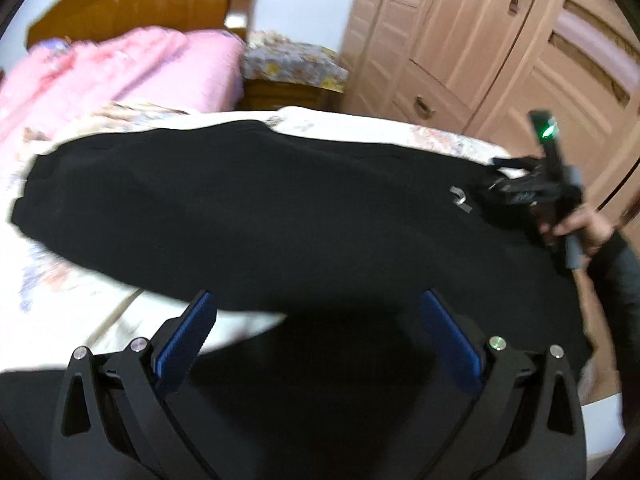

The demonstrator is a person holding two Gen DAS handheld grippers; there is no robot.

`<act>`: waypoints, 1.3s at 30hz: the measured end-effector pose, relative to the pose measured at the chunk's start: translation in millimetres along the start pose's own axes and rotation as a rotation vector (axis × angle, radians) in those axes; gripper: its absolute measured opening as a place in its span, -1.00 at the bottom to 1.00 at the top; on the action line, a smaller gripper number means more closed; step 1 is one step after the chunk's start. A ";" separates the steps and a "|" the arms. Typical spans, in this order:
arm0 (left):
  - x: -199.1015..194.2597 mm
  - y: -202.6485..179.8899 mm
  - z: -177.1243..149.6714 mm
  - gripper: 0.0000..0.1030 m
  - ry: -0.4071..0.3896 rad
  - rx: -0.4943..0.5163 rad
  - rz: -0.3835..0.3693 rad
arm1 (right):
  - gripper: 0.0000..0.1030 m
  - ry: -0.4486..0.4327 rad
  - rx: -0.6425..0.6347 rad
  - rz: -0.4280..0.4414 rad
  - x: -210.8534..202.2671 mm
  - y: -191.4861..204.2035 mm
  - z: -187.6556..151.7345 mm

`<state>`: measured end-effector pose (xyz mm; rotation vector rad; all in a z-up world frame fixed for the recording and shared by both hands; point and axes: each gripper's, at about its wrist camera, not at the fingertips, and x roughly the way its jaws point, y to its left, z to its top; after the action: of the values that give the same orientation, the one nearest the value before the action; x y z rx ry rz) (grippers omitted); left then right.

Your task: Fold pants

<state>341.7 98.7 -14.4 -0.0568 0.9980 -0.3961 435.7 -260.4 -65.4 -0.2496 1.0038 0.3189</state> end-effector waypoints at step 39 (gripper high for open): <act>138.8 44.9 124.9 0.90 0.148 -0.557 -0.341 | -0.82 -0.183 0.042 0.138 -103.1 33.1 -89.0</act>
<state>524.6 75.2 -68.2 -0.7163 1.2254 -0.4255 302.3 -275.9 -25.1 -0.1113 0.8472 0.4376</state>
